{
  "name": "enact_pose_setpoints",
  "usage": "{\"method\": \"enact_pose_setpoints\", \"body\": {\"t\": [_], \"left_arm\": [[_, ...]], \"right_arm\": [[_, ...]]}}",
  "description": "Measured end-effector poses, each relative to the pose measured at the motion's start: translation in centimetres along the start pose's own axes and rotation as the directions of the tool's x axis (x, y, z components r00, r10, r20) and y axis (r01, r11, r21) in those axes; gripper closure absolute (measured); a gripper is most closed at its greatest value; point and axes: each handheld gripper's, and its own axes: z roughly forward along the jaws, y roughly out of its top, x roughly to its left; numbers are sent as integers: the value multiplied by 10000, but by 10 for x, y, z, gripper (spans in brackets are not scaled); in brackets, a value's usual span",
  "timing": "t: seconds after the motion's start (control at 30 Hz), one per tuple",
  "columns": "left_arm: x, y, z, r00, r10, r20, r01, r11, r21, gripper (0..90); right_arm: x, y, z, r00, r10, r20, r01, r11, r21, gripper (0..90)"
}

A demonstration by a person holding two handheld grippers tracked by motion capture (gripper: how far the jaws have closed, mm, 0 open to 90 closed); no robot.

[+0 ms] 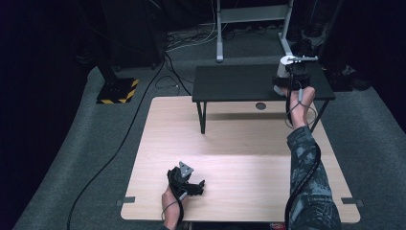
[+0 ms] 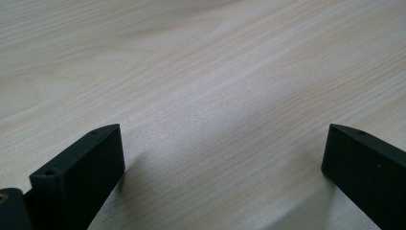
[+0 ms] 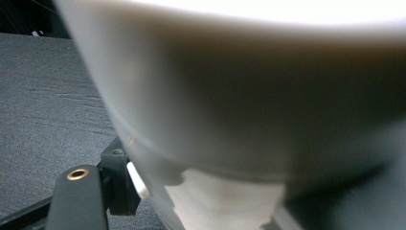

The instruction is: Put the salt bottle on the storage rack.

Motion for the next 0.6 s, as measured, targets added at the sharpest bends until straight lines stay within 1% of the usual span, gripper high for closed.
{"method": "enact_pose_setpoints", "body": {"t": [0.13, 0.27, 0.3, 0.33, 0.37, 0.4, 0.43, 0.47, 0.5, 0.53, 0.57, 0.6], "left_arm": [[0, 0, 0, 10000, 45, -13, -45, 10000, 4, 2], [0, 0, 0, 10000, 6, 10, -6, 10000, 15, 2], [1, 0, 0, 10000, 2, 14, -3, 10000, 24, 2], [0, 0, 0, 10000, 18, 5, -18, 10000, 20, 2], [0, 0, 0, 10000, 18, 7, -18, 10000, 22, 2], [0, 0, 0, 10000, 18, 7, -18, 10000, 22, 2], [1, 0, 0, 10000, 10, 11, -10, 10000, 22, 2], [1, 0, 0, 10000, 20, 7, -20, 10000, 23, 2], [1, 0, 0, 10000, 20, 7, -20, 10000, 23, 2], [0, 0, 0, 10000, 21, -4, -21, 10000, 11, 2], [0, 0, 0, 10000, 73, -22, -72, 10000, 7, 2], [0, 0, 0, 10000, 73, -22, -72, 10000, 7, 2]], "right_arm": [[-1, -2, 0, 10000, -79, -43, 79, 9999, -76, 261], [-1, -4, -1, 9999, -118, -55, 118, 9998, -142, 259], [-1, -6, -2, 9999, -112, -48, 111, 9998, -185, 237], [-2, -8, -2, 9999, -142, -75, 140, 9996, -234, 172], [-4, -9, -2, 9996, -203, -209, 198, 9996, -218, 93], [-4, -9, -2, 9996, -203, -209, 198, 9996, -218, 93], [-4, -13, -3, 9996, -186, -192, 184, 9998, -94, 0], [-9, -14, -3, 9990, -94, -437, 94, 10000, 1, 0], [-12, -19, -5, 9984, -9, -573, 9, 10000, 9, 0], [-12, -24, -8, 9986, -16, -530, 12, 10000, -82, 0], [-12, -32, -13, 9988, -54, -497, 40, 9996, -287, 0], [-12, -32, -13, 9988, -54, -497, 40, 9996, -287, 0]]}}
